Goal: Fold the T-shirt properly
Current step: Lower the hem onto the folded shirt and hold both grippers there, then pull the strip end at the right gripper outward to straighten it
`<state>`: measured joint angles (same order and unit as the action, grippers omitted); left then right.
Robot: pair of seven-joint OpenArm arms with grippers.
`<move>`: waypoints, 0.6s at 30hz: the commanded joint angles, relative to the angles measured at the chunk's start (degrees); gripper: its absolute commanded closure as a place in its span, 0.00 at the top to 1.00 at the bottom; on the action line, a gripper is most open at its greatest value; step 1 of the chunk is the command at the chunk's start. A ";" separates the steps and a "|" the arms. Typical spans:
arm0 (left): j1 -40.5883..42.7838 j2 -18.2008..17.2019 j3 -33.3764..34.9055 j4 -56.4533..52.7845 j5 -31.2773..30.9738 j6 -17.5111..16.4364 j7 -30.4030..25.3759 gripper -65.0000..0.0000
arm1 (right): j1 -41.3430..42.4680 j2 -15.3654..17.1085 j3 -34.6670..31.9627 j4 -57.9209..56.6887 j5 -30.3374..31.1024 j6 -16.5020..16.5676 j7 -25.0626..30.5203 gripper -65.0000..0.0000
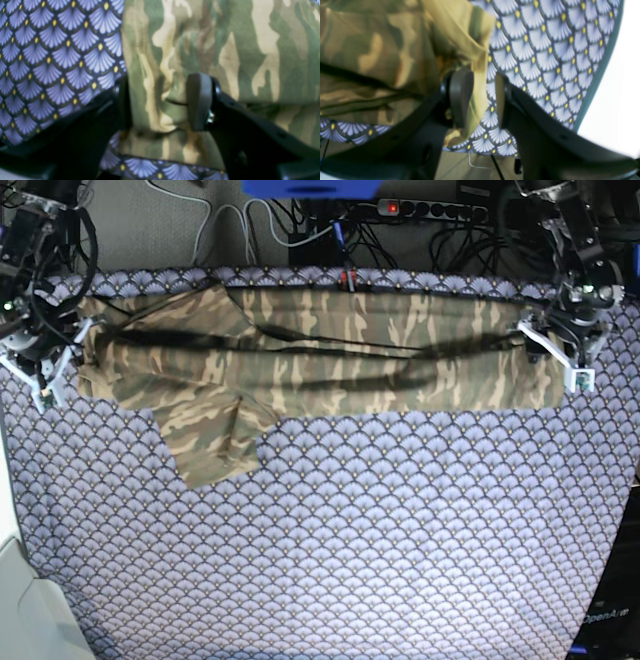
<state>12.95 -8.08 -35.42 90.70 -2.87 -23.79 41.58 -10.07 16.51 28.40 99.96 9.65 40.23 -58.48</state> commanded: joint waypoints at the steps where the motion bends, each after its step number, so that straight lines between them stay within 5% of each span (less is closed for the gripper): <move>1: -0.42 -0.85 -0.14 0.87 -0.42 0.19 -0.92 0.51 | 0.35 1.29 0.39 0.83 0.06 -0.23 0.68 0.31; 15: -0.42 -0.85 -0.23 0.87 -0.33 0.19 -0.92 0.51 | 0.44 1.29 0.56 -5.33 0.33 -0.23 0.76 0.32; 18: -0.42 -0.85 -0.23 0.87 -0.33 0.19 -0.92 0.51 | 0.44 1.20 0.56 -3.22 0.42 -0.23 0.68 0.39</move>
<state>12.84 -8.23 -35.42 90.70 -2.87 -23.79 41.60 -10.11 16.67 28.69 95.48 9.37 40.21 -58.72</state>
